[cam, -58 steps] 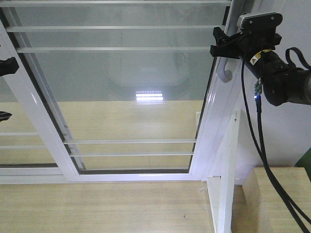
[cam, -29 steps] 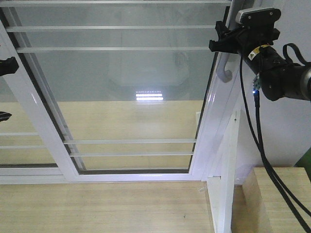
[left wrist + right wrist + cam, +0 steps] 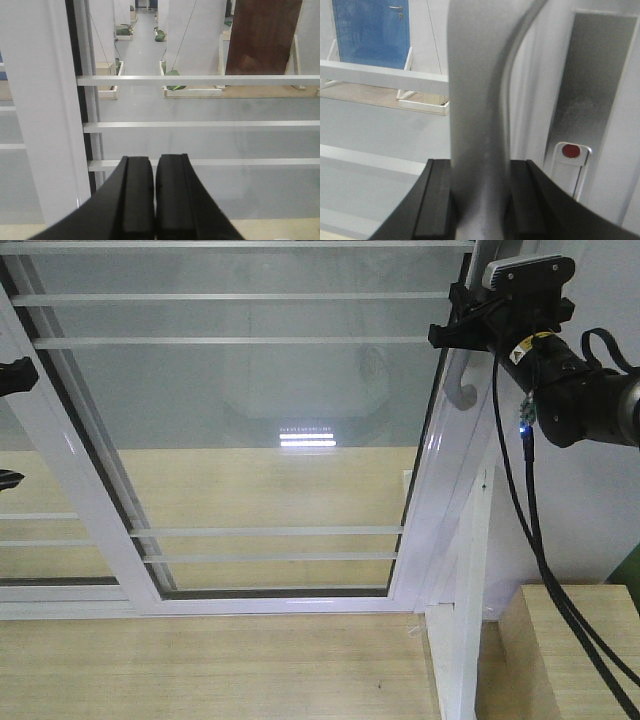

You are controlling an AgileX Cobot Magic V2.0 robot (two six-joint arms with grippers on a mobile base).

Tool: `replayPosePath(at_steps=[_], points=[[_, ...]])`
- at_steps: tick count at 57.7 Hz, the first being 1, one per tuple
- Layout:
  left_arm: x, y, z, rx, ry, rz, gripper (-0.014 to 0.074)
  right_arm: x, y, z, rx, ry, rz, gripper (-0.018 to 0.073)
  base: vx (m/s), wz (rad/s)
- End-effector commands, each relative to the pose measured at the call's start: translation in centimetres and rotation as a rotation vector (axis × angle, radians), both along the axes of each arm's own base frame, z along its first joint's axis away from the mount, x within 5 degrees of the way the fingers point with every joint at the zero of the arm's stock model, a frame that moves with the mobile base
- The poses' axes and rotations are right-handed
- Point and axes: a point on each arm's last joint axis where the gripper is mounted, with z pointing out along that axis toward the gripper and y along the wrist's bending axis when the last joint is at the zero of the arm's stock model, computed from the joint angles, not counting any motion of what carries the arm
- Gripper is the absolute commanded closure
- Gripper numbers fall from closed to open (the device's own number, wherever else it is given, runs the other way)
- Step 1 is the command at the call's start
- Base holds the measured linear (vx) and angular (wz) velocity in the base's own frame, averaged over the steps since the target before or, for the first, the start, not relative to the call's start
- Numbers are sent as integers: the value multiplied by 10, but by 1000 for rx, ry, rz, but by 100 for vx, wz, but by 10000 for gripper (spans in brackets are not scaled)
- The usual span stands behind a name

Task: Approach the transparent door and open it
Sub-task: 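Close the right gripper around the silver handle, then pull the handle with the right gripper, sliding the door open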

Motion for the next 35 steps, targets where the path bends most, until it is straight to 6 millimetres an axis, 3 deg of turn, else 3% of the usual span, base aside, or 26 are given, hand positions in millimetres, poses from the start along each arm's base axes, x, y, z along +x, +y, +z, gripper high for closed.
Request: replayPosePath(at_steps=[1, 19, 35], points=[[0, -2, 23, -12, -140, -8, 411, -8, 26, 38, -16, -155, 105, 568, 0, 0], [0, -2, 23, -12, -140, -8, 411, -33, 100, 41, 9, -189, 292, 565, 0, 0], [0, -2, 23, -12, -140, -8, 411, -68, 162, 46, 47, -239, 463, 565, 0, 0]])
